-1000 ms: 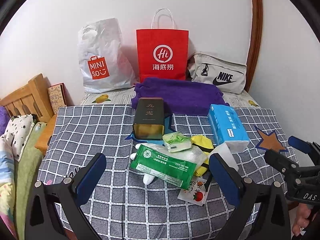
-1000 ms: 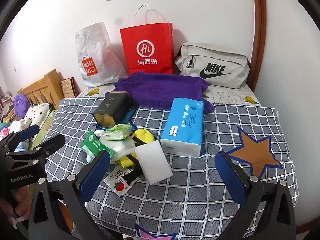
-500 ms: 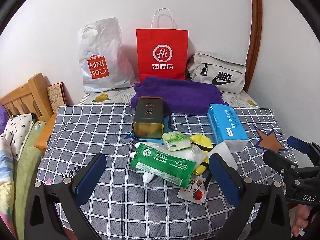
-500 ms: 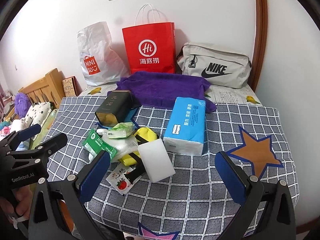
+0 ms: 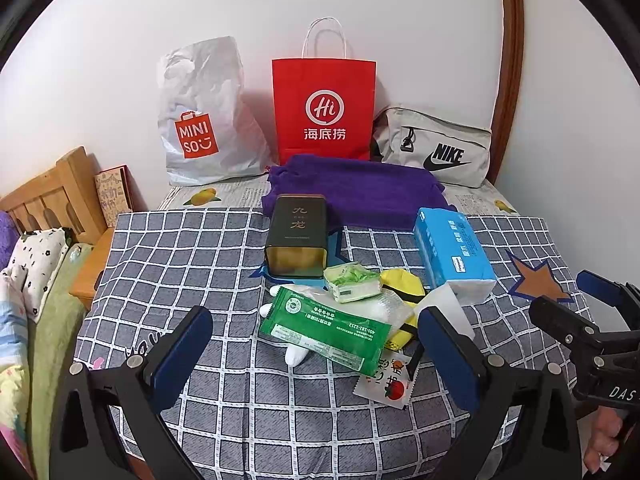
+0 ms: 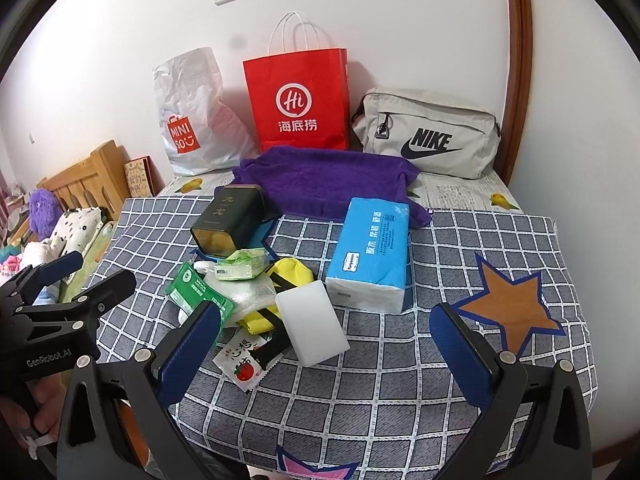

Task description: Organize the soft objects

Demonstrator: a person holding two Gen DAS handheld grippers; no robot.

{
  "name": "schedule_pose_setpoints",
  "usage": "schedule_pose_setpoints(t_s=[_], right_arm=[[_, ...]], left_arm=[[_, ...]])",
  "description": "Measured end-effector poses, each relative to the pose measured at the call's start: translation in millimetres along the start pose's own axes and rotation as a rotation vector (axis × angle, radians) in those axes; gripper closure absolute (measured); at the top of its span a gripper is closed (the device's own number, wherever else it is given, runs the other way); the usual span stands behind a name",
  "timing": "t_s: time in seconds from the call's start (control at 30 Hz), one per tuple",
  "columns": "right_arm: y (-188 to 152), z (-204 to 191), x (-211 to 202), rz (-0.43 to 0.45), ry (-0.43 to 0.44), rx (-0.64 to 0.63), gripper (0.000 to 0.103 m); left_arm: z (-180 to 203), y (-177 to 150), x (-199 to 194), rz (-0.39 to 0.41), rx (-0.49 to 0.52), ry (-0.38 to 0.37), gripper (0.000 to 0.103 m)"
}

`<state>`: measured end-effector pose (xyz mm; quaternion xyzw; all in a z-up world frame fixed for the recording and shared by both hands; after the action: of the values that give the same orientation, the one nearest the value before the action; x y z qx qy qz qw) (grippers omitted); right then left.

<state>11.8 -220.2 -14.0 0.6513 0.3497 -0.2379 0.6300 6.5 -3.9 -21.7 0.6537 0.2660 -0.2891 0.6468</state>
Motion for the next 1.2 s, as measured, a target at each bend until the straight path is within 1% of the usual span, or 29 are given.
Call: schedule_pose_setpoints(t_s=[1.2], right_arm=[[1.9, -2.3, -3.9, 0.010, 0.001, -0.004, 0.000]], left_arm=[[-4.3, 2.8, -4.9, -0.001, 0.002, -0.001, 0.000]])
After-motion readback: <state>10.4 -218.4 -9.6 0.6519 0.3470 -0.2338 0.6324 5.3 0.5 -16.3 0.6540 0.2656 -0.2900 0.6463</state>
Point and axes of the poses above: each gripper's, at about its wrist camera, not at the fingertips, and x roughly the way its jaws point, z to its right, y to its top, the point moved 6 cm from there along x, roughly the way its jaws point, and after that the axes turned 5 degrees about -z, right-handed, at the moved point
